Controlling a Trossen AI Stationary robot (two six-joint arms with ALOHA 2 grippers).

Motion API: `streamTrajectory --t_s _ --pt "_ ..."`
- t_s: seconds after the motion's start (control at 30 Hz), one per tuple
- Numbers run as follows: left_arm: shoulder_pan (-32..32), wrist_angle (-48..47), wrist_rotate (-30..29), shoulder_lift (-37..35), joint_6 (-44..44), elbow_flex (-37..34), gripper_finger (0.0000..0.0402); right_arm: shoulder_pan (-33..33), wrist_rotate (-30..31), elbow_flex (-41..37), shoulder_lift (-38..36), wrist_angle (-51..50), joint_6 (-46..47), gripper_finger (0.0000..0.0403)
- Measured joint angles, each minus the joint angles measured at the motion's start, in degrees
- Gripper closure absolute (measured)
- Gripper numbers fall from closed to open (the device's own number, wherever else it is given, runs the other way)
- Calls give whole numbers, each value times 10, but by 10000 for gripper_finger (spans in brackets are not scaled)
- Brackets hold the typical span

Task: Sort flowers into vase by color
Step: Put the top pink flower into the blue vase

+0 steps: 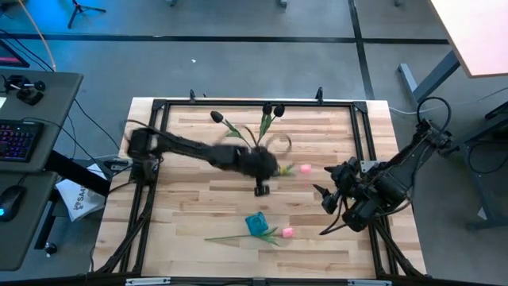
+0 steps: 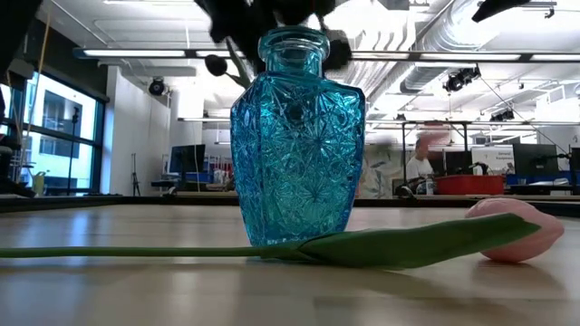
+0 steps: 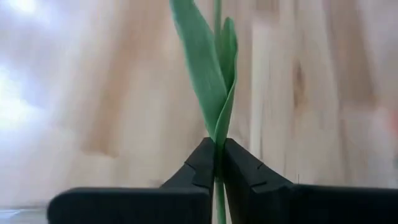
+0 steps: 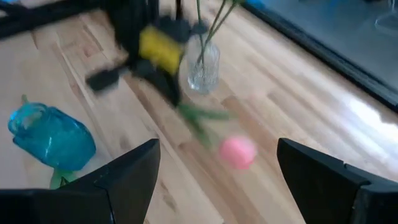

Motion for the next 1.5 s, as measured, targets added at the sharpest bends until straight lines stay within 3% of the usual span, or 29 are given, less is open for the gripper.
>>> streamTrajectory --t_s 0.17,0.33,0.43,0.6,0.77,0.87,1.13,1.3,1.5 --pt "8 -16 -16 -118 -12 -1 399 17 65 3 -20 -8 -8 85" --pt "-27 16 -73 -228 -54 -14 401 17 92 3 -31 -8 -41 85" --pt "-72 99 -95 -284 -106 -73 401 17 103 3 -31 -8 -62 85" --pt "-148 371 -194 -351 -204 -253 401 31 118 3 -31 -12 -53 85" --pt "-194 778 -291 -333 -196 -399 401 40 159 3 -31 1 -2 85" --pt "-196 917 -295 -288 -162 -423 401 36 173 3 -31 45 2 85" --pt "-181 1039 -176 -154 -175 -385 401 -4 192 3 -31 209 -55 85" --pt "-181 1081 -110 -121 -176 -354 401 -26 191 3 -31 256 -68 85" --pt "-176 1075 -107 -91 -164 -346 401 -42 191 3 -31 285 -94 85"
